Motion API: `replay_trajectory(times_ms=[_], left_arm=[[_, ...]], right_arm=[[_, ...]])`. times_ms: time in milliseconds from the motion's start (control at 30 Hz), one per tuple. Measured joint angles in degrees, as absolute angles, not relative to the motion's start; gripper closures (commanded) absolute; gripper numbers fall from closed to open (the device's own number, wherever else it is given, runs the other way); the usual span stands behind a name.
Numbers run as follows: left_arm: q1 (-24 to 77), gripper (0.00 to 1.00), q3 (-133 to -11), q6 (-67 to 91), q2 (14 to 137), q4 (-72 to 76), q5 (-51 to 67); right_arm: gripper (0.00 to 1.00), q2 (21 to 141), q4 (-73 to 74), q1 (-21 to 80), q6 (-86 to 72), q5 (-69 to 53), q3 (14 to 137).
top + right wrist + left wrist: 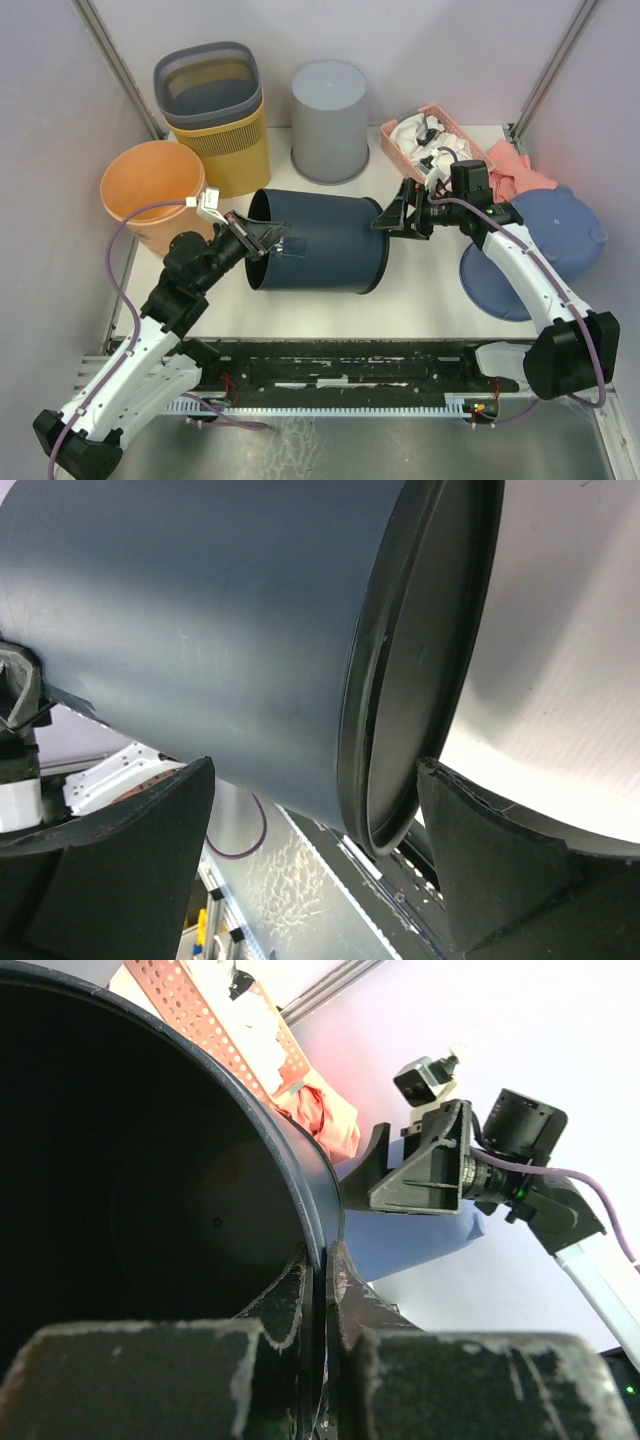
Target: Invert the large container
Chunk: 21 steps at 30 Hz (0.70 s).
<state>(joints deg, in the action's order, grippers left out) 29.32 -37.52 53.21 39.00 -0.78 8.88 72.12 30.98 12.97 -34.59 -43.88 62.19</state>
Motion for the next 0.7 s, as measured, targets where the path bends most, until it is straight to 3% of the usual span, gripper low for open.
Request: replay_trajectory(times_ms=[167,700], left_arm=[[29.32,0.97,-37.04,53.21,38.96,-0.01,8.73],[28.71,0.97,-33.93,53.8,40.47,5.34,8.25]], right_arm=[[0.15,73.47,24.1,12.99,-38.33,-46.52,59.18],[0.71,75.5,12.95,11.75,-45.43,-48.82,55.75]])
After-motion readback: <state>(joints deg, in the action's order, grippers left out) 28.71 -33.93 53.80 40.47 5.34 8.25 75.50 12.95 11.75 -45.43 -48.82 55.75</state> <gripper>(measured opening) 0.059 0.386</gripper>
